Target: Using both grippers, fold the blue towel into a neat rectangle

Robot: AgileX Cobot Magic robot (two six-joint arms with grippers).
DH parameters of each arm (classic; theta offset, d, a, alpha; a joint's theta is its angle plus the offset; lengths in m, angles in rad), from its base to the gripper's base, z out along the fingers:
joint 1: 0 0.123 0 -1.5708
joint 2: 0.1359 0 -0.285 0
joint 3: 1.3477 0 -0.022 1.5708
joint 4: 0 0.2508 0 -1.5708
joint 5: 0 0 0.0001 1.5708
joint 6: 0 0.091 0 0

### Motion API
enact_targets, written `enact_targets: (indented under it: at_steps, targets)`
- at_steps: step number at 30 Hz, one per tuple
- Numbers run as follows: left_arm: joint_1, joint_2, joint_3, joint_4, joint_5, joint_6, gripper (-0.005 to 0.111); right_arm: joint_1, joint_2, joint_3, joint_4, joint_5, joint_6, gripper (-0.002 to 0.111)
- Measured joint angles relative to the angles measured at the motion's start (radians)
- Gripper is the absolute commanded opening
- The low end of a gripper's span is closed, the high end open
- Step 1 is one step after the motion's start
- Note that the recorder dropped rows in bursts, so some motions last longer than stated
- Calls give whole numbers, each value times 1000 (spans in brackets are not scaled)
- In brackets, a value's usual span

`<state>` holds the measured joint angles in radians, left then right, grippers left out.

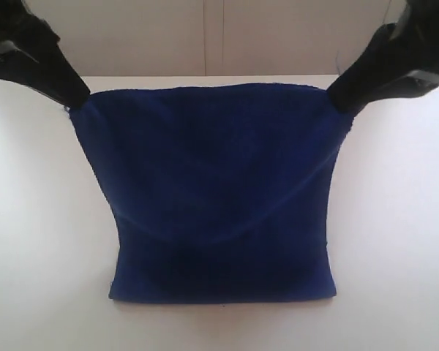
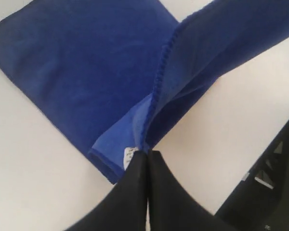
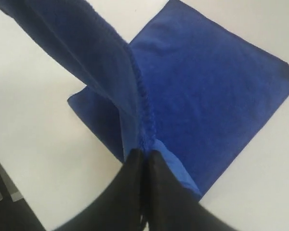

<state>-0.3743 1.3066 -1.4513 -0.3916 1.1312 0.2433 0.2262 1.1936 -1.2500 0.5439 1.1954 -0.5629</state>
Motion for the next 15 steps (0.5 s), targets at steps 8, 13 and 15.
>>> enact_targets:
  at_steps: [8, 13, 15]
  targets:
    - [0, -120, 96, -89, 0, -25, 0, 0, -182, 134, 39, 23, 16, 0]
    - [0, -221, 172, -148, 1, -25, 0, 0, -288, 197, 79, 25, 18, 0]
    - [0, -273, 204, -167, 1, -27, 0, 0, -328, 209, 82, 28, 18, 0]
